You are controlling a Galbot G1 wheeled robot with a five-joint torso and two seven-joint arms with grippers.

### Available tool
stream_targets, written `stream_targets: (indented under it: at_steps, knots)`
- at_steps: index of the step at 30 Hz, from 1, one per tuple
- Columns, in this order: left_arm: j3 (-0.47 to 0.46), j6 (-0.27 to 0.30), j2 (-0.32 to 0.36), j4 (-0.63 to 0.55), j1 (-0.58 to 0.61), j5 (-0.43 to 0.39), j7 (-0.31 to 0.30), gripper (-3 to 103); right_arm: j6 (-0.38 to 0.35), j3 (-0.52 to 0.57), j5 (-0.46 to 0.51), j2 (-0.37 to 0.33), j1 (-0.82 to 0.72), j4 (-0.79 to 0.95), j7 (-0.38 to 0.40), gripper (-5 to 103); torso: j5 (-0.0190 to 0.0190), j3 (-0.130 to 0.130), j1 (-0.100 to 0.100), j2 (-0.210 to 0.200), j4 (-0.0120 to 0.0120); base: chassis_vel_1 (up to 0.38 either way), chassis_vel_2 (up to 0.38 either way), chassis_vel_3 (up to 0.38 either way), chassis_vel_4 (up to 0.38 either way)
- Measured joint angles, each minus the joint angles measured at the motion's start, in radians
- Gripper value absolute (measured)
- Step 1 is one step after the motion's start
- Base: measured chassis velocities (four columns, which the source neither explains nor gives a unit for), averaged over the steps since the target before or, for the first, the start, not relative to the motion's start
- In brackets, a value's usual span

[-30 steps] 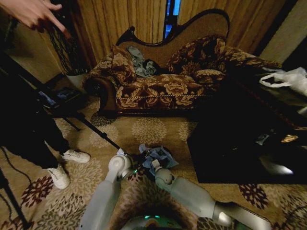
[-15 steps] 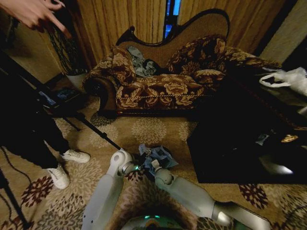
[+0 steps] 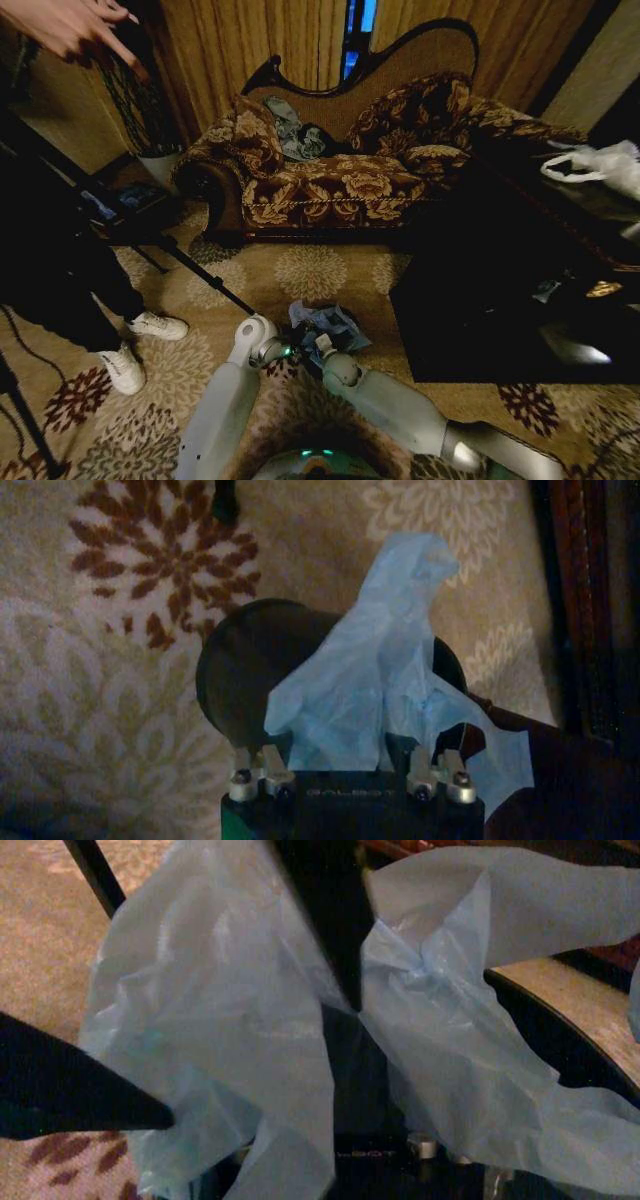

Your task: Place a garbage bag over the trash bin.

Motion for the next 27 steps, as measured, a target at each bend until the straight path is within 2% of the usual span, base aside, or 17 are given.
stream_targets:
  at_steps: [5,7,8,9,13,15,17,21,23,25,27]
  knots:
    - [0.0,-0.005,-0.003,-0.002,0.015,0.021,0.01,51,0.001,-0.001,-0.001,0.002,0.002,-0.001,0.001,100,0.0,0.0,0.0,0.0,0.0,0.0,0.0,0.0,0.0]
    - [0.0,-0.005,-0.003,-0.002,0.017,0.024,0.012,51,0.001,-0.001,-0.001,0.002,0.002,-0.001,0.001,100,0.0,0.0,0.0,0.0,0.0,0.0,0.0,0.0,0.0]
    - [0.001,-0.006,-0.003,-0.004,0.024,0.033,0.018,43,0.001,-0.001,-0.001,0.002,0.003,-0.001,0.002,100,0.0,0.0,0.0,0.0,0.0,0.0,0.0,0.0,0.0]
    - [0.001,-0.007,-0.003,-0.005,0.027,0.036,0.02,43,0.002,-0.001,-0.001,0.002,0.003,-0.001,0.002,100,0.0,0.0,0.0,0.0,0.0,0.0,0.0,0.0,0.0]
    - [0.001,-0.011,-0.003,-0.011,0.039,0.052,0.028,31,0.002,0.0,-0.001,0.002,0.006,-0.001,0.004,100,0.0,0.0,0.0,0.0,0.0,0.0,0.0,0.0,0.0]
    - [0.001,-0.011,0.002,-0.028,0.059,0.073,0.049,23,0.004,0.008,0.0,0.008,0.011,-0.005,0.005,100,0.0001,0.0,0.0,0.0,0.0,0.0,0.0,0.0,0.0]
    - [0.002,-0.011,0.004,-0.032,0.067,0.083,0.059,23,0.005,0.012,0.0,0.012,0.014,-0.007,0.007,100,0.0001,0.0,0.0,0.0,0.0001,0.0,0.0,0.0,0.0]
    - [0.002,-0.006,0.015,-0.032,0.105,0.144,0.144,7,0.007,0.02,0.006,0.027,0.027,-0.013,0.015,100,0.0,0.0,0.0,0.0,0.0,0.0,0.0,0.0,0.0]
    - [0.001,-0.005,0.017,-0.028,0.108,0.149,0.154,7,0.007,0.02,0.007,0.03,0.028,-0.014,0.017,100,0.0,0.0,0.0,0.0,0.0,0.0,0.0,0.0,0.0]
    - [-0.003,-0.002,0.026,-0.014,0.119,0.159,0.182,2,0.007,0.02,0.012,0.037,0.032,-0.014,0.018,100,0.0,0.0,0.0,0.0,-0.0001,0.0,0.0,0.0,0.0]
    - [-0.006,-0.002,0.034,0.002,0.127,0.164,0.199,0,0.007,0.019,0.012,0.037,0.034,-0.015,0.019,100,0.0001,0.0,0.0,0.0,0.0001,0.0,0.0,0.0,0.0]
